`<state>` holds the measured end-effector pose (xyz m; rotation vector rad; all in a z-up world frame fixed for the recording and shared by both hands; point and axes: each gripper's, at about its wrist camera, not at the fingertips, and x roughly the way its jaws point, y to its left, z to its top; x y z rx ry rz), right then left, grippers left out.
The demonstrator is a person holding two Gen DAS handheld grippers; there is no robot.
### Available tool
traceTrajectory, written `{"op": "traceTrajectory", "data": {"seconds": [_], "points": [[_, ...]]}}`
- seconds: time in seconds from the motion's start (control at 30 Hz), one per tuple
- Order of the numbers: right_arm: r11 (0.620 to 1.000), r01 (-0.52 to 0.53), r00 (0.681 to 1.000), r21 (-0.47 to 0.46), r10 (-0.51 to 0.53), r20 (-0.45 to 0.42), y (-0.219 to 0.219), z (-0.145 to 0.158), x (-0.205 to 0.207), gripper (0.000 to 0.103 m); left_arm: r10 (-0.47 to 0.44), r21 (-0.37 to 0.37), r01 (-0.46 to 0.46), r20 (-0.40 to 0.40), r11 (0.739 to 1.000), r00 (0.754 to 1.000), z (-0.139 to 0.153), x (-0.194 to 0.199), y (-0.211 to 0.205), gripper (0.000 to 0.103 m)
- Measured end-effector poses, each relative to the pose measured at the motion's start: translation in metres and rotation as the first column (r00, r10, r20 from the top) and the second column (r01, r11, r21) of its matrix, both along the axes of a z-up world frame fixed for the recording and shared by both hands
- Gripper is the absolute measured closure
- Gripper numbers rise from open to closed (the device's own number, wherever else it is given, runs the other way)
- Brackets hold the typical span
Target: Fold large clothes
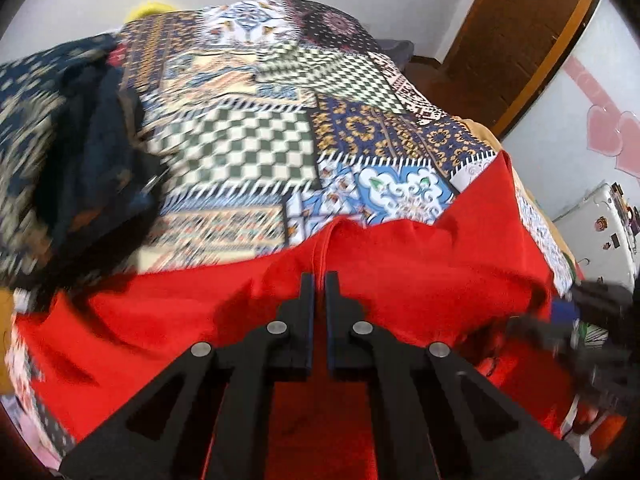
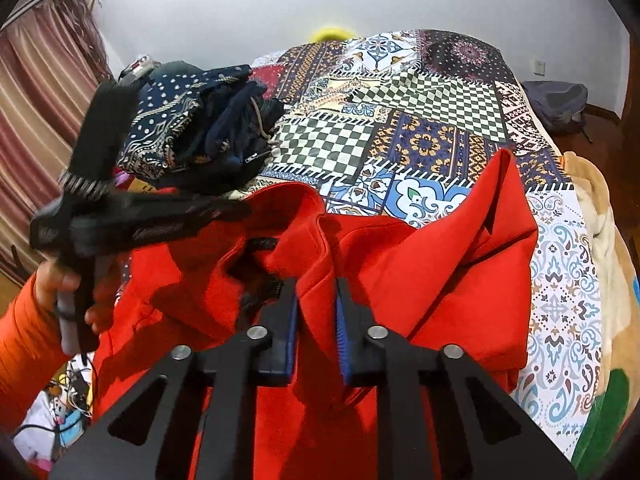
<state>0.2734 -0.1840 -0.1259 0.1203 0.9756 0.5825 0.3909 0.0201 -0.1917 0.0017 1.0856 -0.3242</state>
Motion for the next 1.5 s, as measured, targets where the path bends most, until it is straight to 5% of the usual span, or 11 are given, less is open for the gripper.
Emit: {"op": "traceTrajectory", "data": {"seconds": [0.33, 0.67, 0.83, 1.03, 1.33, 1.4, 1.5], "points": [[0.997, -0.041, 0.997, -0.068, 0.045, 0.060, 0.007, 0.012, -0.031, 0.093, 0.147, -0.050, -0.143, 0.076, 0.988, 0.986, 0.018, -0.105, 0.055, 0.101], [0.988, -0.095, 0.987, -0.119, 0.110, 0.121, 0.027, 0.022, -0.063, 0.093, 0.155, -0.056, -0.150, 0.094, 0.987, 0.983, 0.004, -0.188, 0.048, 0.101], [0.979, -0.112, 0.985, -0.169, 0.131, 0.110, 0.031, 0.011, -0.077, 0.093, 0.191, -0.039, -0.190, 0.030, 0.981, 0.981, -0.025, -0.201, 0.052, 0.101], [0.976, -0.081, 0.995, -0.202, 0.091, 0.044, 0.014, -0.008, -0.079, 0.093, 0.193, -0.028, -0.192, 0.063, 0.981, 0.979, -0.016, -0.209, 0.060, 0.097], [0.975, -0.073, 0.996, -0.211, 0.080, 0.027, -0.001, 0.006, -0.093, 0.091, 0.297, -0.008, -0.299, 0.139, 0.954, 0.945, 0.011, -0.205, 0.099, 0.059], [0.975, -0.054, 0.997, -0.215, 0.064, 0.039, -0.007, 0.017, -0.090, 0.087, 0.325, -0.019, -0.325, 0.146, 0.945, 0.935, 0.017, -0.198, 0.110, 0.059], [0.983, -0.009, 0.997, -0.182, 0.023, 0.077, -0.018, 0.033, -0.085, 0.066, 0.355, -0.037, -0.354, 0.162, 0.935, 0.921, 0.025, -0.184, 0.126, 0.058]]}}
